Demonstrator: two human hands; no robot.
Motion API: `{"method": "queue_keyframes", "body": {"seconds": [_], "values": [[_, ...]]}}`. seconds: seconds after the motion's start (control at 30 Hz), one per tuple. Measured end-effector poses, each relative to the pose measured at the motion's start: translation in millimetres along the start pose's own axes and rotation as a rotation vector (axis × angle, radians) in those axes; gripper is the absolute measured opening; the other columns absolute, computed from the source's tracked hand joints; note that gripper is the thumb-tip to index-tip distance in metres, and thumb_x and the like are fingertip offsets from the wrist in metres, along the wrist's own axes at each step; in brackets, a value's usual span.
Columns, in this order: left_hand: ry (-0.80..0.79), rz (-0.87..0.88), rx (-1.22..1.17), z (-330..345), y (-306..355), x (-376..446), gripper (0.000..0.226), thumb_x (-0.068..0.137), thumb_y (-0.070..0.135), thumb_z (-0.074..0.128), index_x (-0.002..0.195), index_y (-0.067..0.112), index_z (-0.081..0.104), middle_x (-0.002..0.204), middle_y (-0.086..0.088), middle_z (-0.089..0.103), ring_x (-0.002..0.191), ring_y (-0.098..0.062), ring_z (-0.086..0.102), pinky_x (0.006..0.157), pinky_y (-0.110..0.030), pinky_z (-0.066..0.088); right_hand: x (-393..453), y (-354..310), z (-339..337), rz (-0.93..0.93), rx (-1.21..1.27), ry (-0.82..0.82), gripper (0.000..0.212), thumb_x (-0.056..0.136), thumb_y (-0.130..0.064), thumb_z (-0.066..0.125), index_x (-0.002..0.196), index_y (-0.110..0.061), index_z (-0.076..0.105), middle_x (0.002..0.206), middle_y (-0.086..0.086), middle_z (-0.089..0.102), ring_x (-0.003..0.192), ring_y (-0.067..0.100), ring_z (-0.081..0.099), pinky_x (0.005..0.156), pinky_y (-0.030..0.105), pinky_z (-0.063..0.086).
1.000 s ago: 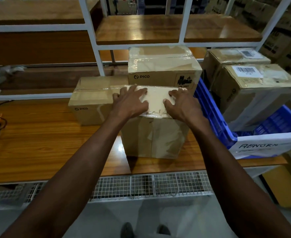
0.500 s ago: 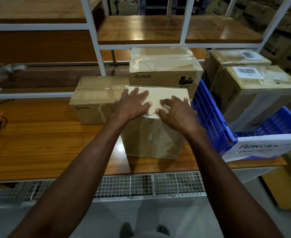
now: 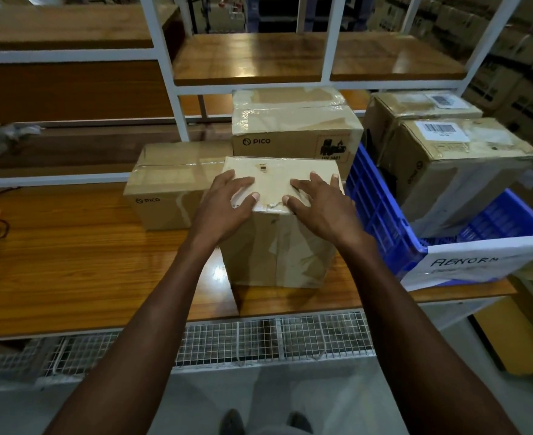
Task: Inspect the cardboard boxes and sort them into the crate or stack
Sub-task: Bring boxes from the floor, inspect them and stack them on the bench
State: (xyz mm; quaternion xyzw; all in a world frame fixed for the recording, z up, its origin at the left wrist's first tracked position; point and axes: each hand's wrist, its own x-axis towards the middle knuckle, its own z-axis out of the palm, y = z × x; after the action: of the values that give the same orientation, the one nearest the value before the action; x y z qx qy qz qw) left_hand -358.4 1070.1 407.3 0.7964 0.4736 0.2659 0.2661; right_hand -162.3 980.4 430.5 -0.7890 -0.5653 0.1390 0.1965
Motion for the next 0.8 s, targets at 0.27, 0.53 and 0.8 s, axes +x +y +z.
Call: {"method": "queue_keyframes", "body": {"seconds": [0.27, 0.53, 0.8], "values": [[0.024, 0.026, -0.147, 0.9, -10.3, -8.2, 0.042, 0.103, 0.037, 0.058, 0.144, 0.030, 0.058, 0.164, 0.004, 0.034, 0.149, -0.015, 0.032, 0.111, -0.031, 0.033, -3.8, 4.5, 5.0, -0.016, 0.020, 0.061, 0.058, 0.102, -0.062, 0.048, 0.155, -0.039, 0.045, 0.172, -0.001, 0.024, 0.161, 0.031, 0.003, 0.117, 0.066, 0.025], [0.137, -0.235, -0.659, 10.6, -20.1, -25.5, 0.067, 0.099, 0.046, 0.061, 0.158, 0.038, 0.030, 0.151, 0.003, 0.046, 0.132, -0.018, 0.051, 0.097, -0.035, 0.054, -6.0, 6.1, 4.7, 0.090, 0.116, 0.081, 0.062, 0.097, -0.065, 0.055, 0.154, -0.042, 0.045, 0.174, 0.008, 0.010, 0.157, 0.045, -0.014, 0.122, 0.066, 0.012], [0.088, -0.361, -0.875, 16.9, -11.3, -31.1, 0.062, 0.085, 0.068, 0.053, 0.133, 0.031, 0.063, 0.121, -0.001, 0.073, 0.114, -0.027, 0.068, 0.089, -0.044, 0.057, 9.4, 3.2, -8.4, 0.125, 0.161, 0.025, 0.061, 0.090, -0.071, 0.061, 0.144, -0.044, 0.054, 0.171, 0.004, 0.019, 0.153, 0.043, 0.023, 0.121, 0.059, 0.026]]}}
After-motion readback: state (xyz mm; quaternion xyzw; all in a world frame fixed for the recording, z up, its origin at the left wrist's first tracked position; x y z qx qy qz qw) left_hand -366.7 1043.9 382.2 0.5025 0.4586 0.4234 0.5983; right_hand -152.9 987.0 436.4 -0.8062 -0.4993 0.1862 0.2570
